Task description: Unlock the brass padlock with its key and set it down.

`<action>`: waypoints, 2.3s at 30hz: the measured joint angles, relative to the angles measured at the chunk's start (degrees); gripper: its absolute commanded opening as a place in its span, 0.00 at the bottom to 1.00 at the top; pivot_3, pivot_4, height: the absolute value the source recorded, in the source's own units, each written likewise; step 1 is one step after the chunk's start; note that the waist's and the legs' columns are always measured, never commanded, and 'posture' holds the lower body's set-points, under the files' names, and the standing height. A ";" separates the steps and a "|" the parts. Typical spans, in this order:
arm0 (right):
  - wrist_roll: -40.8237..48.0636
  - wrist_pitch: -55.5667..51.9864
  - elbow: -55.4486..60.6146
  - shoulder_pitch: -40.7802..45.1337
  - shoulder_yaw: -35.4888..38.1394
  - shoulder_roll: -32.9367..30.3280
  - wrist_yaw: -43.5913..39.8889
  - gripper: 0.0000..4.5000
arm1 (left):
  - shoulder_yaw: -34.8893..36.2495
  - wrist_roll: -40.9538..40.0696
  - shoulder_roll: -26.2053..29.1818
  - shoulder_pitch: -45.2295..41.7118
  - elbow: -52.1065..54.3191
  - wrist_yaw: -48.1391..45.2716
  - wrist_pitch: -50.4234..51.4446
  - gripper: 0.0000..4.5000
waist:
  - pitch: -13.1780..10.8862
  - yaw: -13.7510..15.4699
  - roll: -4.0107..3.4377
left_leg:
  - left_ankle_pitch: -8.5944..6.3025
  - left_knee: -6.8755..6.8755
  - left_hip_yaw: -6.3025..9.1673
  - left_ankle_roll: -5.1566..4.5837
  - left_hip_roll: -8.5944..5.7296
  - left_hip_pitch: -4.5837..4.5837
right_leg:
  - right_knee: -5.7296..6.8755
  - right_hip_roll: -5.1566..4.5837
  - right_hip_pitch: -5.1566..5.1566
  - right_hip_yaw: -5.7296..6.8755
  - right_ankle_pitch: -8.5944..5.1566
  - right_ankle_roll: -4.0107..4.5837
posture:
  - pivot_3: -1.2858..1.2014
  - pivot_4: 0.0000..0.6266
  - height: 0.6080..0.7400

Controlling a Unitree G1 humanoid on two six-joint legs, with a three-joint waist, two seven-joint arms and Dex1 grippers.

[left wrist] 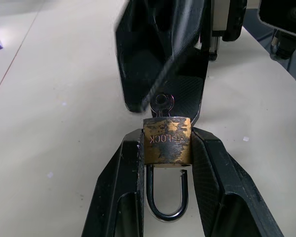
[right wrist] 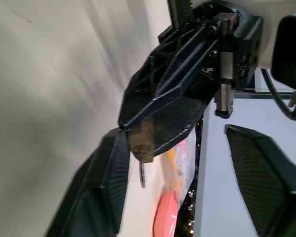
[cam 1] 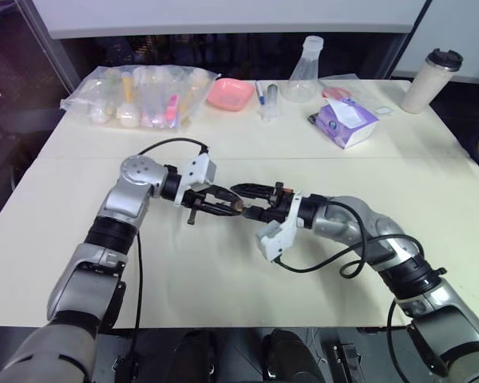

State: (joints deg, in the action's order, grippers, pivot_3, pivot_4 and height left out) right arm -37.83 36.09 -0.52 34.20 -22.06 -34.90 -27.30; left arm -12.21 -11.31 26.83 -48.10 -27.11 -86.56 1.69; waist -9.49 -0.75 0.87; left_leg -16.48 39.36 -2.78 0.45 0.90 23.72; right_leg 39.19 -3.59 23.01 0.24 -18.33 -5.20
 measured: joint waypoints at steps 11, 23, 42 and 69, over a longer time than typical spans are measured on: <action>-0.89 0.82 -0.98 -0.01 0.21 -0.23 0.04 0.01 | 0.55 -0.48 -0.20 -1.37 -0.53 0.10 0.16 0.17 | 0.01 -0.06 -0.01 | 0.00 0.00 0.00 0.00 0.00 -0.01 | 0.01 0.00 0.00 0.00 0.00 0.00 | 0.52 0.24 0.81; -1.50 1.38 -1.54 -0.01 0.20 -0.33 0.07 0.01 | 0.39 -0.42 -0.59 -1.37 -1.75 0.10 0.14 0.17 | 0.01 -0.04 -0.01 | 0.00 0.00 0.00 0.00 0.01 0.00 | 0.01 0.01 0.01 0.00 0.00 0.00 | 0.52 0.24 0.81; -0.06 1.61 -1.50 0.26 0.24 0.19 0.88 0.00 | 4.38 -4.22 3.00 0.21 5.83 3.76 7.45 0.99 | 0.00 -0.19 -0.01 | 0.00 0.01 0.01 0.00 0.02 -0.01 | 0.02 -0.04 0.01 -0.01 0.00 0.00 | 0.52 0.24 0.81; 0.47 0.04 -3.16 -0.02 0.52 -0.26 1.15 0.00 | 3.13 -4.87 5.01 7.95 13.17 8.40 10.35 0.01 | 0.01 -0.06 -0.01 | 0.00 0.02 0.01 0.01 0.02 -0.01 | 0.03 -0.02 0.00 -0.02 0.00 0.00 | 0.52 0.24 0.81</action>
State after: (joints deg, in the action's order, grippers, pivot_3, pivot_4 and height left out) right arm -37.37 36.13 -3.68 34.18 -21.54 -35.17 -26.15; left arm -9.08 -16.18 31.84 -40.15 -13.94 -78.16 12.04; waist -9.49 -0.81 0.86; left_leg -16.47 39.38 -2.78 0.46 0.92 23.71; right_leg 39.22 -3.61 23.02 0.22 -18.33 -5.20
